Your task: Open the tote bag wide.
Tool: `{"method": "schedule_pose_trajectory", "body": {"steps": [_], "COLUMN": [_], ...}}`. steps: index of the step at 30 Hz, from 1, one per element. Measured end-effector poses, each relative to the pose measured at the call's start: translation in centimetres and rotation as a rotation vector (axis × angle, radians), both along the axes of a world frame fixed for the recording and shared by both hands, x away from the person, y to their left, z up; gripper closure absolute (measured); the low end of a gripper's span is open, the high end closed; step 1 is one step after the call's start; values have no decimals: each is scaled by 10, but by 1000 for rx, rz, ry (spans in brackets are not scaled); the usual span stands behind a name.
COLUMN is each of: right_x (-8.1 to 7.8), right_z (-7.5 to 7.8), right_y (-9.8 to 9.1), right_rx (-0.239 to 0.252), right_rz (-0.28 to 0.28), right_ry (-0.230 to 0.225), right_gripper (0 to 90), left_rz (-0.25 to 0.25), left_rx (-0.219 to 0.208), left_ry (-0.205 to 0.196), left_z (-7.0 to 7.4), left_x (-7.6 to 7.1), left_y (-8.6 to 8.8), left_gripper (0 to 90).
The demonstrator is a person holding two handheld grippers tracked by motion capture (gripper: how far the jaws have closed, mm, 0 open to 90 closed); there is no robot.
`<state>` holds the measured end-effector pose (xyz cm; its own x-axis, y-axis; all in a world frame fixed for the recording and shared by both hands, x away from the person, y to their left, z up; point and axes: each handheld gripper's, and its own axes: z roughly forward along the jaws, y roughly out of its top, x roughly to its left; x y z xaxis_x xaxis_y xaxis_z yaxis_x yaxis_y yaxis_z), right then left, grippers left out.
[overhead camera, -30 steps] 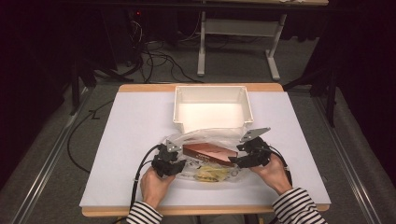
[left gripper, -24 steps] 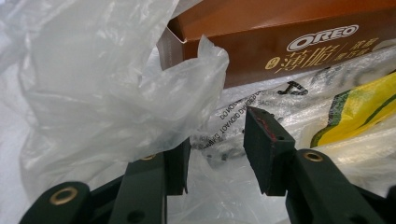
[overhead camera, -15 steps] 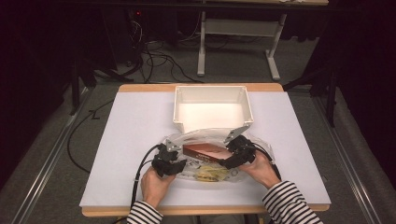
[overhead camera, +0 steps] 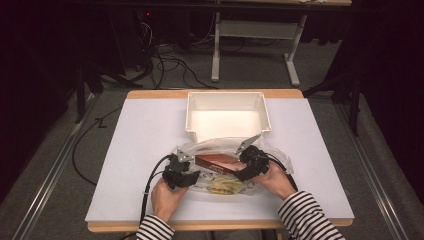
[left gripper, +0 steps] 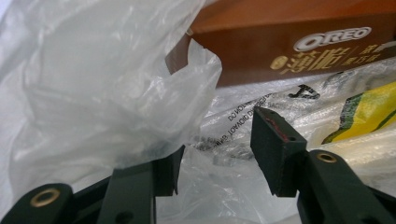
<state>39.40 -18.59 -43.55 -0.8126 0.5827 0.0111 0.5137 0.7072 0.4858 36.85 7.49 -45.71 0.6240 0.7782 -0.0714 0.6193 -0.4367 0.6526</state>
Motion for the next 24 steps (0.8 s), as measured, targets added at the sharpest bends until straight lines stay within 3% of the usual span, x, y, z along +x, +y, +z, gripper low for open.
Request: {"method": "schedule_pose_trajectory", "body": {"steps": [14,24], "right_x": [-13,-23], "right_z": [3,9], "right_y": [6,3], "right_rx": [8,28], "right_rz": [77,93], "right_ry": [29,35], "right_gripper": [427,428], "left_rz": [28,54], "left_rx": [-14,-3], "left_ry": [-25,-8], "left_z": [-1,-11], "left_x": [-7,-7], "left_y": [8,12], "left_gripper": [491,483]}}
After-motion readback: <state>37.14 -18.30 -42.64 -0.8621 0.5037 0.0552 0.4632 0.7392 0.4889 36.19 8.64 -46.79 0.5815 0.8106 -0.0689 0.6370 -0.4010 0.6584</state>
